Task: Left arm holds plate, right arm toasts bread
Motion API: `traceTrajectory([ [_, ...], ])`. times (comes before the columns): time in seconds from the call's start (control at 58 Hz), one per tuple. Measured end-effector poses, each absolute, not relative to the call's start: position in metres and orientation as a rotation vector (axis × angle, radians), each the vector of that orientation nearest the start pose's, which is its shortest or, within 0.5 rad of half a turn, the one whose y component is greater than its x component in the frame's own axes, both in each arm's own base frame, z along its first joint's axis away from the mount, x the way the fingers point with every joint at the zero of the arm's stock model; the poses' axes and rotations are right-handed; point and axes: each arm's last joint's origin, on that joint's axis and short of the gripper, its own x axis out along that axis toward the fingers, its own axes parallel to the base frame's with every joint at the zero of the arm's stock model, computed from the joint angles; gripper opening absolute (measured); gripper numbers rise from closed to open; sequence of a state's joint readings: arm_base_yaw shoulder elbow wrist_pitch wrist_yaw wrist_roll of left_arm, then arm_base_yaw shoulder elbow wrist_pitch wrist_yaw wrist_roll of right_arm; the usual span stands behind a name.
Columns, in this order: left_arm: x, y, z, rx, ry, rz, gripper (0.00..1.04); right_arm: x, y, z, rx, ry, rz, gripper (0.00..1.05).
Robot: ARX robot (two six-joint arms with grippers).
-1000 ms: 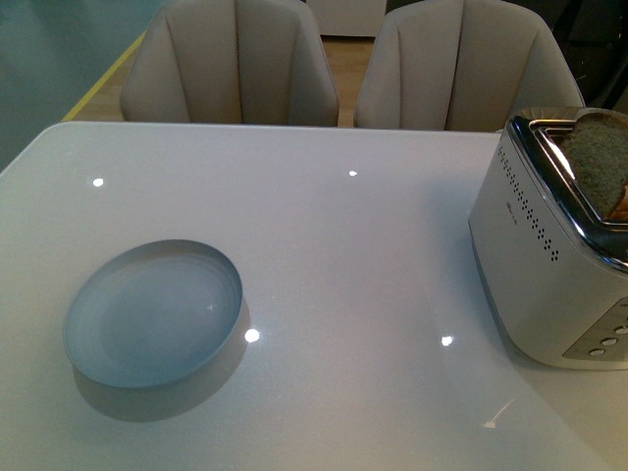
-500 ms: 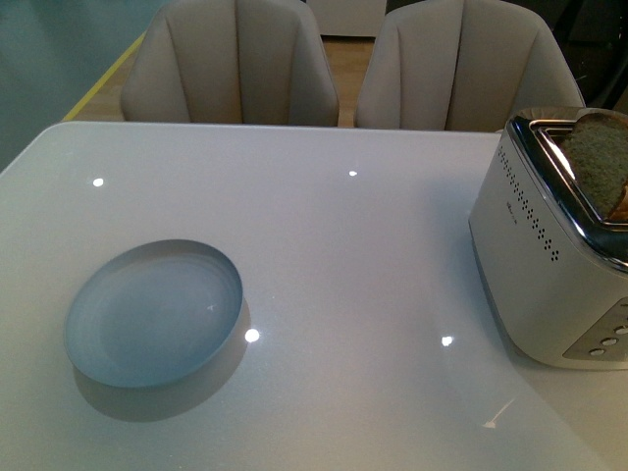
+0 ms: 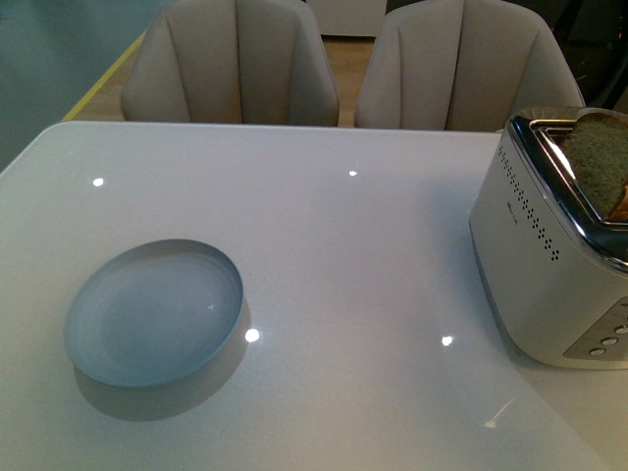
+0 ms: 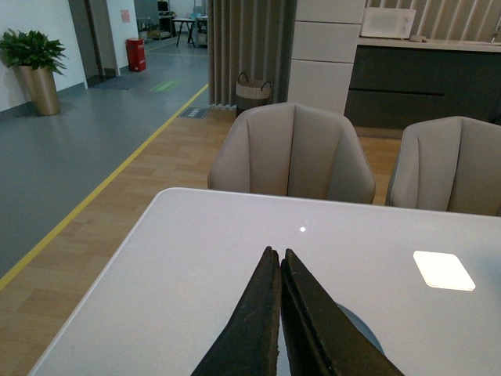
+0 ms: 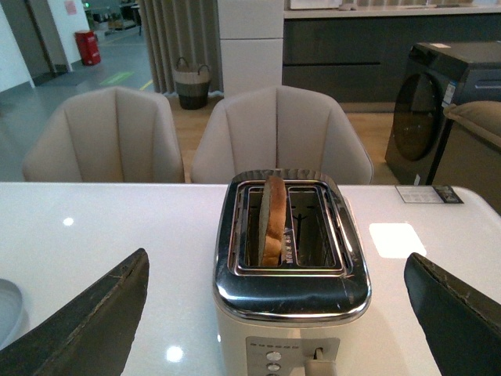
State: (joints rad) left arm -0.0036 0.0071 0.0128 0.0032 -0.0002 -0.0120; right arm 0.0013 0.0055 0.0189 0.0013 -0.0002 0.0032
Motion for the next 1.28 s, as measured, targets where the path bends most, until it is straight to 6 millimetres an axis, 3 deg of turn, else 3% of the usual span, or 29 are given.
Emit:
traceTrajectory([
  [0.241, 0.0973, -0.0003, 0.1675, -0.012, -0.008, -0.003, 0.06, 0.0969, 0.0001, 0.1696, 0.003, -0.015, 0.002, 0.96],
  [0.638, 0.0973, -0.0003, 0.1675, -0.012, -0.008, -0.003, 0.81, 0.0969, 0.0001, 0.1696, 0.003, -0.015, 0.002, 0.96],
  [0.759, 0.0973, -0.0003, 0.1675, -0.010, -0.008, -0.003, 0.99, 0.0969, 0.0001, 0.1696, 0.003, -0.015, 0.002, 0.96],
  [1.276, 0.0973, -0.0004, 0.1675, -0.010, -0.008, -0.004, 0.97, 0.0969, 0.0001, 0.1696, 0.003, -0.015, 0.002, 0.96],
])
